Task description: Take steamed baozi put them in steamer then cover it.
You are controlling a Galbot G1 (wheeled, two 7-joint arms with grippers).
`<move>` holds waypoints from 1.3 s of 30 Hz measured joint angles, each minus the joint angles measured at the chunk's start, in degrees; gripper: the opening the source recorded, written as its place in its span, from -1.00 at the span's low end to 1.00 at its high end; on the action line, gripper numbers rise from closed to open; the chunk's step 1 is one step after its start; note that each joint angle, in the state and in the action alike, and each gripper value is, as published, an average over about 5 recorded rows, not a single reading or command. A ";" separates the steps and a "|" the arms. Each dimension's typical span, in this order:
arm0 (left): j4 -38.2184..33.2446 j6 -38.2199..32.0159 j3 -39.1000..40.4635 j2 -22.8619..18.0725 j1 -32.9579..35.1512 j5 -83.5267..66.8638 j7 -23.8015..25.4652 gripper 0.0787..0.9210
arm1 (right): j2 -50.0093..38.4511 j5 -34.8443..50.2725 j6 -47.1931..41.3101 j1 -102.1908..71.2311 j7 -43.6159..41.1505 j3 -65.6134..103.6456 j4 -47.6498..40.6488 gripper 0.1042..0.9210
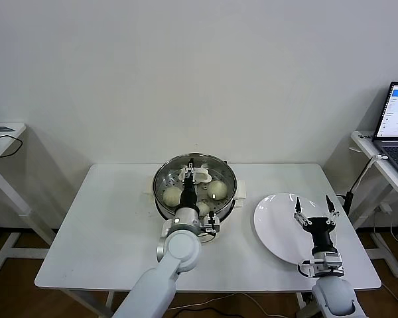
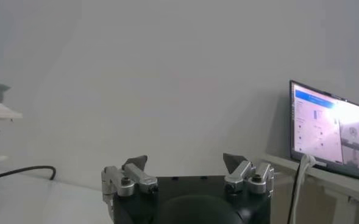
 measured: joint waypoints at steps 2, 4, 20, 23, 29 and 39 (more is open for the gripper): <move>-1.01 0.19 0.23 0.39 0.41 -0.36 0.16 0.28 | 0.00 -0.02 -0.08 0.05 0.04 -0.06 0.13 0.76; -2.18 0.37 0.46 0.85 0.89 -0.79 0.37 0.40 | 0.04 -0.02 -0.22 0.08 0.10 -0.17 0.32 0.76; -15.87 0.31 -1.60 6.83 8.43 -6.79 0.86 0.77 | -0.57 3.13 -4.56 -0.59 0.85 -1.98 3.65 0.76; -19.79 -0.61 -4.16 8.48 11.22 -10.35 -0.37 0.77 | -0.83 5.25 -6.00 -0.90 0.56 -2.26 4.56 0.76; -25.10 -4.97 -13.51 10.16 18.73 -23.02 -4.78 0.77 | -1.08 11.06 -7.70 -1.65 -1.02 -2.47 6.15 0.76; -22.87 -23.28 -29.81 10.22 28.73 -57.31 -11.49 0.77 | -0.81 17.97 -8.71 -3.18 -3.19 -2.84 8.90 0.76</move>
